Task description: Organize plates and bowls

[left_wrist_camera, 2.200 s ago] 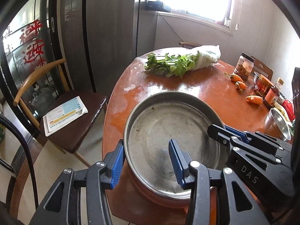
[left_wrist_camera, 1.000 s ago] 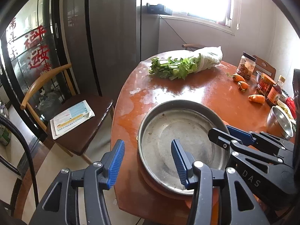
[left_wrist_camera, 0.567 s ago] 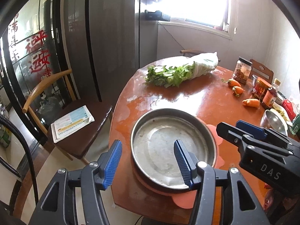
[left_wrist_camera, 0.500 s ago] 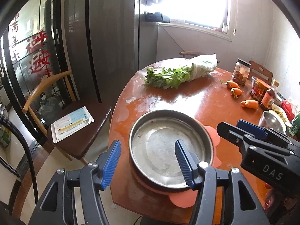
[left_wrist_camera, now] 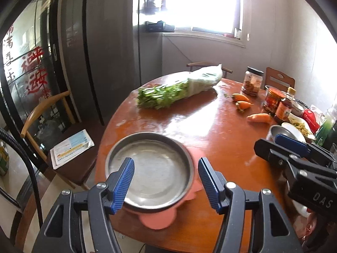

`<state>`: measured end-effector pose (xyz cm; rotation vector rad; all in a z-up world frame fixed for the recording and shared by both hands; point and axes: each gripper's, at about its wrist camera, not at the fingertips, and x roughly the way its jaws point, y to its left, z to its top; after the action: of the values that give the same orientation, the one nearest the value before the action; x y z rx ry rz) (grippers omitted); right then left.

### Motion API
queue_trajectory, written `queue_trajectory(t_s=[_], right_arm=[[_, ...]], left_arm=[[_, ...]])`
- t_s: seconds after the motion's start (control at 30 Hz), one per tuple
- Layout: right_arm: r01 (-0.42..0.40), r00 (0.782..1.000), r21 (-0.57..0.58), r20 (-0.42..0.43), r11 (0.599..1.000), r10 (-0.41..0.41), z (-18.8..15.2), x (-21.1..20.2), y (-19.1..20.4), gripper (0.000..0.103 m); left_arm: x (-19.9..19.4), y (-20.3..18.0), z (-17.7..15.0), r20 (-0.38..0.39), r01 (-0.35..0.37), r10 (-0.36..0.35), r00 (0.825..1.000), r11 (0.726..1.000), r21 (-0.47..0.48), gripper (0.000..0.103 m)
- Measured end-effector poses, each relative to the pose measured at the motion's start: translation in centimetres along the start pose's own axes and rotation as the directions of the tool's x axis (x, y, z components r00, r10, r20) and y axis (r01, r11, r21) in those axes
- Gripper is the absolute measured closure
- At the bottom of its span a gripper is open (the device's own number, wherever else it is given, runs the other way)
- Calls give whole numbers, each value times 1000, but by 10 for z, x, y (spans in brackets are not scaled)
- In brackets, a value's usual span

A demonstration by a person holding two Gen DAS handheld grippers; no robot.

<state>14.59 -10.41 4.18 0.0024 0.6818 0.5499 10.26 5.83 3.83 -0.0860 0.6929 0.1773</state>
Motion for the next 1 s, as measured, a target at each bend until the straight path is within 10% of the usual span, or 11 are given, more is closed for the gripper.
queue_trajectory(t_s=[1.0], right_arm=[[247,969,139,-43,959,-243,-63,-99,-170,39]], left_arm=[[9,-176,-20,-103,174,-159,982,971,166,40]])
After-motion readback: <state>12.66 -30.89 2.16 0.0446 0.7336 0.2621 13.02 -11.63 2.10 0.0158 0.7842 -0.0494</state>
